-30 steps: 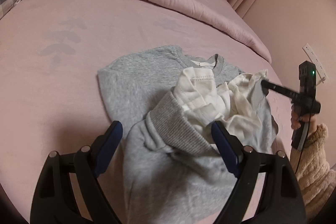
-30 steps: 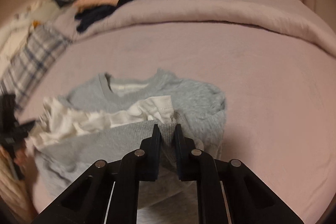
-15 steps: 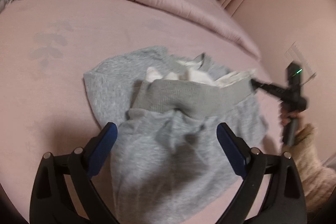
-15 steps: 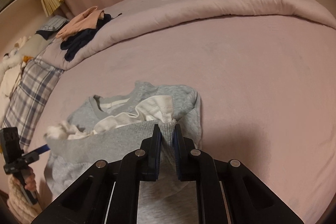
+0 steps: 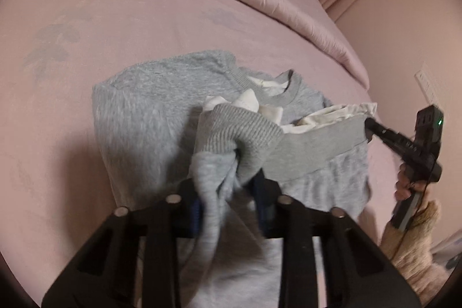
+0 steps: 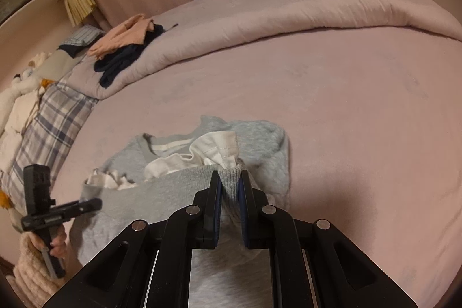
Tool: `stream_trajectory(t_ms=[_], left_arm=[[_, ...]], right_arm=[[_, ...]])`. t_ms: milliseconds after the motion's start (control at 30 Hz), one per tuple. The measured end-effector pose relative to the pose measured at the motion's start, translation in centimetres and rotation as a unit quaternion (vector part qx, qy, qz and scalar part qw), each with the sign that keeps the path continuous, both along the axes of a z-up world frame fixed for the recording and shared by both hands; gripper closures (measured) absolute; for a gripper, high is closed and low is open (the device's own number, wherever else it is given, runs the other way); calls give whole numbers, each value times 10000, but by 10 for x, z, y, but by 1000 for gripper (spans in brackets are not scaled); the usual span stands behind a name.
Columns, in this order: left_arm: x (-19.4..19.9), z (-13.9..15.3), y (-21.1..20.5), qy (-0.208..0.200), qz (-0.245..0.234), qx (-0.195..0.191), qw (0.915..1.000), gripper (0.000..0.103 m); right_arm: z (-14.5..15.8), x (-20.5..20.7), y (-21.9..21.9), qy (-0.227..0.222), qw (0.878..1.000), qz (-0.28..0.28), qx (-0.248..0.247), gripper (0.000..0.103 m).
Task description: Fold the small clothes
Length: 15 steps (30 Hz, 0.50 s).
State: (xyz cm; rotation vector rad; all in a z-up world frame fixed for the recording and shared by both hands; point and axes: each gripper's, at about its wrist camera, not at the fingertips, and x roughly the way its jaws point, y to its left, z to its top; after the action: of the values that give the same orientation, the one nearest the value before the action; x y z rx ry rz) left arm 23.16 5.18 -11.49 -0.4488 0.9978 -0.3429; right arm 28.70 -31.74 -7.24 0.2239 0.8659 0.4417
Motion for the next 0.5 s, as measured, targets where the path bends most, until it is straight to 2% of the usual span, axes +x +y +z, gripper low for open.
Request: stream_trajectory(t_ms=[167, 267, 367, 433, 467, 500], left_arm=[[-13, 31, 3, -414, 96, -226, 9988, 81], [-11, 50, 8, -728, 343, -67, 9967, 81], [3, 53, 14, -669, 582, -166, 9959, 80], [13, 49, 13, -678, 686, 68, 9953, 80], [23, 41, 11, -577, 781, 359, 9946, 80], [30, 35, 10, -460, 824, 471, 9944, 80]], right_arm=[[24, -3, 9, -280, 9996, 88, 2, 92], [35, 3, 13, -455, 9989, 72, 15, 92], [41, 20, 18, -502, 9987, 3, 76, 92], [36, 34, 24, -451, 9990, -51, -32, 92], [30, 41, 27, -372, 9991, -118, -149, 92], [23, 47, 31, -253, 9994, -137, -197, 92]])
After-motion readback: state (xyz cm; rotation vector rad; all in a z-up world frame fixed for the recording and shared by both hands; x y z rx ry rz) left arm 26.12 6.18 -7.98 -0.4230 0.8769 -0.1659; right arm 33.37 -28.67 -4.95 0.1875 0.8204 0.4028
